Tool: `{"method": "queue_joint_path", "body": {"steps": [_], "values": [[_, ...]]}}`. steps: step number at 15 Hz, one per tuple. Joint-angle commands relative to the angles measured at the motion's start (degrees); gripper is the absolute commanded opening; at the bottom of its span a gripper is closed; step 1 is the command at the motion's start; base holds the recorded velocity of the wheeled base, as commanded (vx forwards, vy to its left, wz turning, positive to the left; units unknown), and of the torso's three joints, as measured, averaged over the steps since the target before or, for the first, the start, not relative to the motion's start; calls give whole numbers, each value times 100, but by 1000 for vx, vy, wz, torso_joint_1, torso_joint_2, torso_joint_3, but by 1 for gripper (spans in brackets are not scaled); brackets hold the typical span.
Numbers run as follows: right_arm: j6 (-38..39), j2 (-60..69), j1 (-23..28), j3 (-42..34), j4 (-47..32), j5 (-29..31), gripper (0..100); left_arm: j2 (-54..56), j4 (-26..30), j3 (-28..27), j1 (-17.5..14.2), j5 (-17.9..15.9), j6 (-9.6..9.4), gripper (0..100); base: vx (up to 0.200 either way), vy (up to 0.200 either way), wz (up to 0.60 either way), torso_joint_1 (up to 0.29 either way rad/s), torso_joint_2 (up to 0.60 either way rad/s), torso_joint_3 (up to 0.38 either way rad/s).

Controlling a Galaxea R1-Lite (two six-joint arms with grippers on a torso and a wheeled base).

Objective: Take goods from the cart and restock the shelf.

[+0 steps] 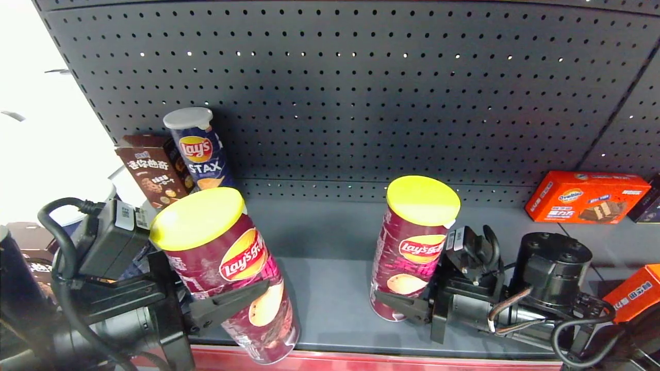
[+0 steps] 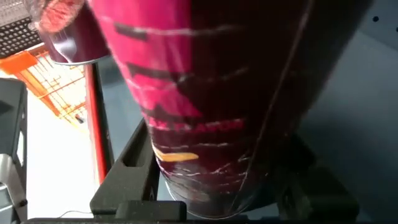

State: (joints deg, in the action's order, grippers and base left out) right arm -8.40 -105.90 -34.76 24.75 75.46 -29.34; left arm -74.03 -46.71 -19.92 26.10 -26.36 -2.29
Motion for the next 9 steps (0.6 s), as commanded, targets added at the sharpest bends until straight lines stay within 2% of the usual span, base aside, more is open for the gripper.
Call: {"method": "queue_joint_path", "body": {"steps": [1, 5, 6, 9], "values": [[-4, -18, -5, -128, -5, -10, 0, 21, -4, 23, 0, -1, 1, 0, 0, 0, 0, 0, 0, 0], [-13, 87, -5, -190, 4, -10, 0, 56, -4, 41, 0, -1, 1, 0, 0, 0, 0, 0, 0, 0], [-30, 219, 13, -233, -5, 8, 100, 100, -4, 111, 0, -1, 1, 0, 0, 0, 0, 0, 0, 0], [-30, 641, 21, -594, -5, 25, 100, 170, -4, 234, 9, -1, 1, 0, 0, 0, 0, 0, 0, 0]]}}
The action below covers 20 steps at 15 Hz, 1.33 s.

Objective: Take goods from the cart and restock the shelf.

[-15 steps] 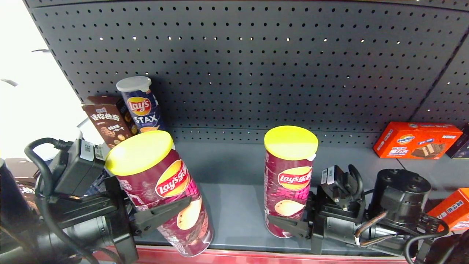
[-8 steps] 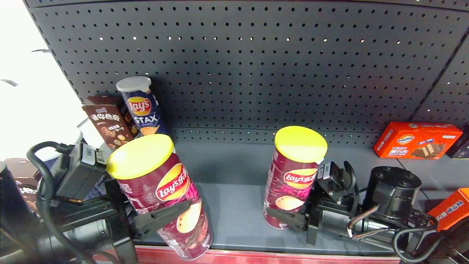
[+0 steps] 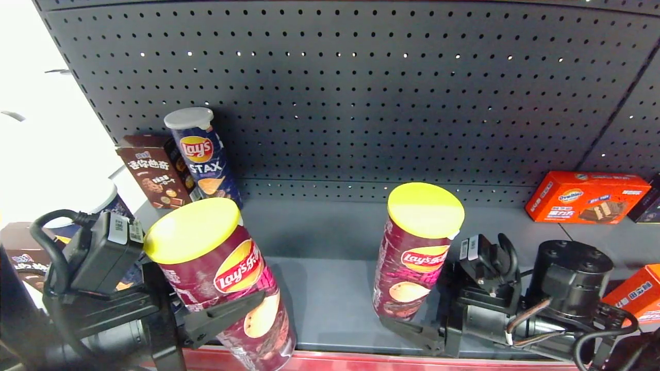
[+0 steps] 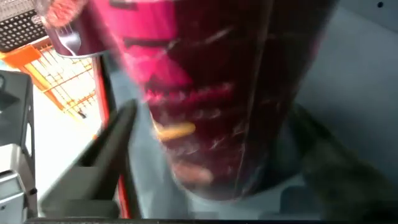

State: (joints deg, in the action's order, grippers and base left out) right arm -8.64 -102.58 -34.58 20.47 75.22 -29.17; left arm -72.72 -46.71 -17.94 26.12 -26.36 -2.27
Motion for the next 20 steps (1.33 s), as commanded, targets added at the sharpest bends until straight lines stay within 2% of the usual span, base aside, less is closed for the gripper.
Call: {"method": "queue_joint_path", "body": {"steps": [1, 4, 6, 8, 10, 11, 13, 17, 19, 20], "values": [[-6, 520, 22, -324, 19, 8, 100, 65, -4, 37, 7, -1, -2, 0, 0, 0, 0, 0, 0, 0], [-6, 1610, 215, -1036, 2, 17, 100, 109, -4, 37, -2, -1, -2, 0, 0, 0, 0, 0, 0, 0], [-6, 2594, 356, -1704, -42, 254, 100, 135, -4, 54, -2, -1, -2, 0, 0, 0, 0, 0, 0, 0], [-6, 3262, 611, -2047, -130, 395, 100, 144, -4, 54, -2, -10, -2, 0, 0, 0, 0, 0, 0, 0], [-6, 3842, 1296, -2038, -420, 641, 100, 144, -4, 45, 7, -10, -2, 0, 0, 0, 0, 0, 0, 0], [-6, 3842, 1296, -2038, -420, 641, 100, 144, -4, 45, 7, -10, -2, 0, 0, 0, 0, 0, 0, 0], [-15, 4422, 2307, -2038, -482, 676, 100, 144, -4, 54, 7, -10, -2, 0, 0, 0, 0, 0, 0, 0], [12, 4932, 3933, -2047, -605, 702, 100, 153, -4, 63, 24, -10, -11, 0, 0, 0, 0, 0, 0, 0], [12, 5679, 4126, -2047, -1317, 755, 100, 232, -4, 54, 24, -10, -11, 0, 0, 0, 0, 0, 0, 0], [3, 6382, 4170, -2038, -2160, 931, 100, 240, -4, 45, 15, -10, -11, 0, 0, 0, 0, 0, 0, 0]]}}
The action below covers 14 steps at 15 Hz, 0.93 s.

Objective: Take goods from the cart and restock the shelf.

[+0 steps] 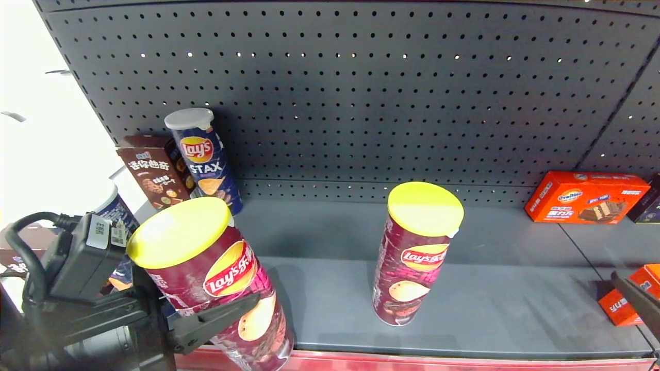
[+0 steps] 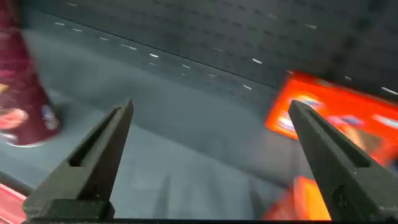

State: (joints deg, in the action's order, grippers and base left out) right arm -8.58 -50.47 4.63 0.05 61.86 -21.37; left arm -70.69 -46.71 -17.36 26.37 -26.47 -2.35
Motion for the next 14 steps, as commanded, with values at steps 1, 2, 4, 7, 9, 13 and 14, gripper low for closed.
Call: {"method": "queue_joint_path", "body": {"steps": [1, 2, 4, 7, 9, 13, 14], "values": [[-3, 1892, 275, 4, -1773, 326, 100, 47, -4, -31, -9, 1, -2, 0, 0, 0, 0, 0, 0, 0], [-3, 2683, 275, 30, -2828, 590, 100, 56, -4, -31, -9, 1, -2, 0, 0, 0, 0, 0, 0, 0], [6, 4045, 266, 206, -4814, 1161, 100, 91, -4, -31, -9, -8, 7, 0, 0, 0, 0, 0, 0, 0], [155, 4484, 266, 30, -5570, 1838, 100, 64, -4, -127, 0, -17, 7, 0, 0, 0, 0, 0, 0, 0], [234, 4484, 266, -5, -5790, 2119, 100, 56, 4, -206, 17, -17, -2, 0, 0, 0, 0, 0, 0, 0], [542, 4484, 257, -5, -5922, 1627, 100, 73, 4, -171, -9, -17, 7, 0, 0, 0, 0, 0, 0, 0], [656, 4484, 257, -5, -6045, 1742, 100, 64, 4, -162, -9, -25, 7, 0, 0, 0, 0, 0, 0, 0]]}}
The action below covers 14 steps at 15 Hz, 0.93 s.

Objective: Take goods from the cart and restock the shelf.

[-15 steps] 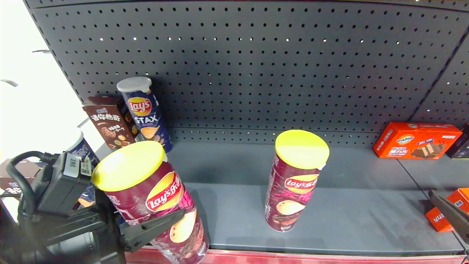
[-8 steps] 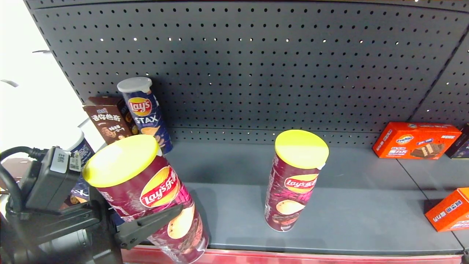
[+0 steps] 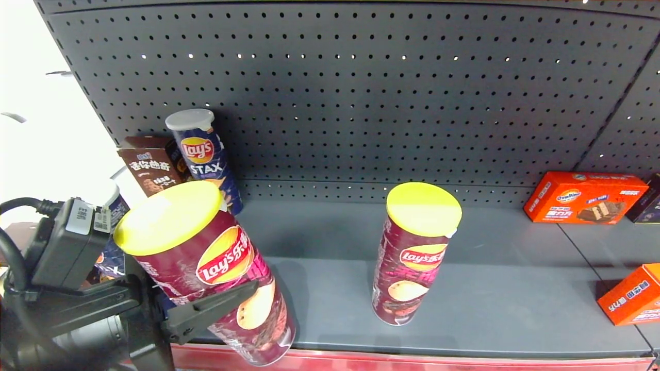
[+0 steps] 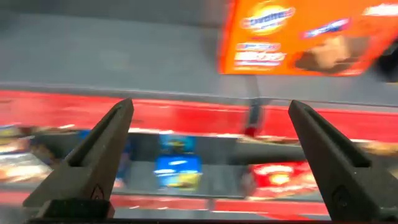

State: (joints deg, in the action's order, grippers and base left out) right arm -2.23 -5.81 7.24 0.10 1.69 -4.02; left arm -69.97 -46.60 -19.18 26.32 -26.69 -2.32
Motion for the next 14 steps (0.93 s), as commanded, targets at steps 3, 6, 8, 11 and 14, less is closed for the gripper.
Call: {"method": "queue_joint_path", "body": {"steps": [3, 6, 8, 11, 14], "values": [[179, 10, 5, -1, -178, 174, 100, -16, -7, 2, -13, -30, 3, 0, 0, 0, 0, 0, 0, 0], [170, 10, 5, -10, -178, 183, 100, -16, 29, -183, -13, -30, 12, 0, 0, 0, 0, 0, 0, 0], [179, 10, 5, -1, -178, 183, 100, -43, 37, -245, -4, -30, 3, 0, 0, 0, 0, 0, 0, 0], [170, 10, 5, -10, -178, 183, 100, -60, 336, -710, -22, -30, 3, 0, 0, 0, 0, 0, 0, 0], [170, 10, 5, -10, -178, 183, 100, -60, 732, -886, 189, -39, -14, 0, 0, 0, 0, 0, 0, 0]]}}
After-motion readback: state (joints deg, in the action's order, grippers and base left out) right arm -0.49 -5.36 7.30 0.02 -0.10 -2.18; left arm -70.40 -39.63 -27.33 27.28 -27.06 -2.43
